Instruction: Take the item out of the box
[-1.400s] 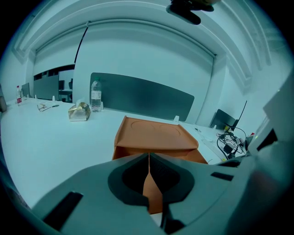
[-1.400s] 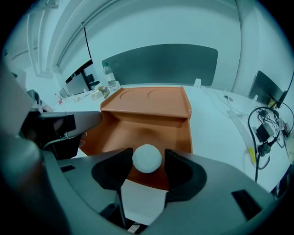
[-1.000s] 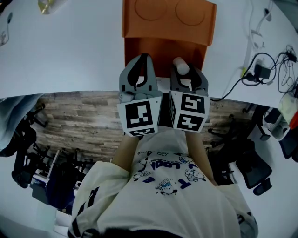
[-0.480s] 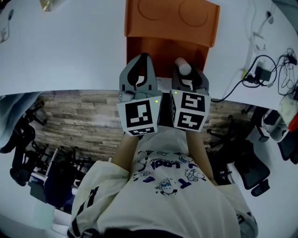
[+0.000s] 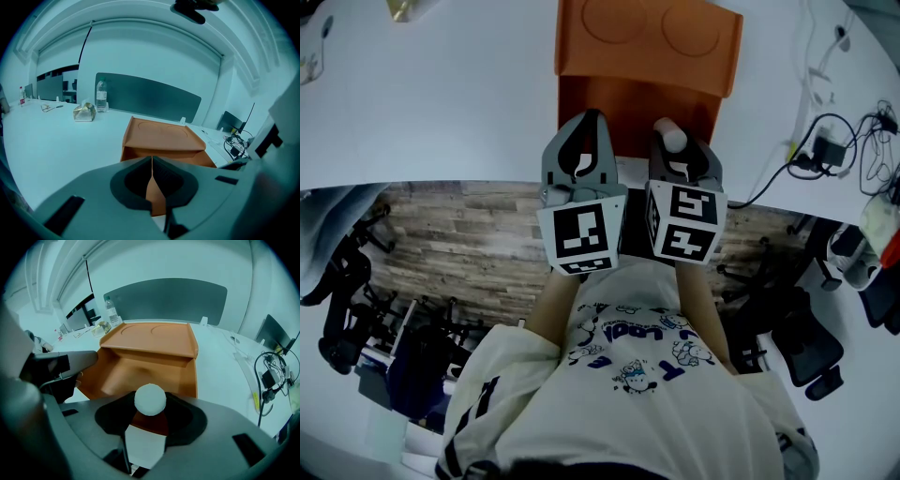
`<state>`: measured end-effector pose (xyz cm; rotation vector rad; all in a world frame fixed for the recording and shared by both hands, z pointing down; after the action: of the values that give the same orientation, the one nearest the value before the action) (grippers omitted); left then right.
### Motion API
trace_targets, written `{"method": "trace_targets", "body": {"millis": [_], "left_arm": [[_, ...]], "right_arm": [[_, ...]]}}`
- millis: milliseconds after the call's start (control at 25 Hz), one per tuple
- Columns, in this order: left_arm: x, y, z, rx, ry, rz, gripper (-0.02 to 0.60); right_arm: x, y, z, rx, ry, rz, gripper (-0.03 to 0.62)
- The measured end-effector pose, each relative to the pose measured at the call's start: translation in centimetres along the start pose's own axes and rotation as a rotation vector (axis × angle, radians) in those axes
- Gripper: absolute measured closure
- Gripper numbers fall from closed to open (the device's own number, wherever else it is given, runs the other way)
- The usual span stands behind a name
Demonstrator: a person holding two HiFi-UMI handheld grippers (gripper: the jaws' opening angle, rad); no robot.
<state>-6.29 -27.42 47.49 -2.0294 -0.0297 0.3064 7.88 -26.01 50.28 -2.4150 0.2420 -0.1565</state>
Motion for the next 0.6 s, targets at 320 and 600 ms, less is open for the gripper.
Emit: {"method": "trace_targets", "body": {"millis": [320, 600], "left_arm": [[0.4, 0.5, 0.5, 0.017, -0.007, -0.002, 0.560], [0.7, 1.3, 1.3, 0.036, -0.014, -0.012, 0.560]], "right_arm": [[0.0, 0.6, 0.8, 0.034, -0.004, -0.004, 0.401], [-0.2, 1.3, 1.7, 0.070, -0.003, -0.016, 0.401]]}}
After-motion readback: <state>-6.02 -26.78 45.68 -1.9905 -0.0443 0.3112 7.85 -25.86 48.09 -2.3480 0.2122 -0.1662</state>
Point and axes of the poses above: the fingertips, and each gripper's own axes: z backward along the fingers, x to its right, y out of its top, the point moved 6 cm from there along z, backward along the fingers, and after that the axes turned 12 degrees about x, right-handed, at the moved point
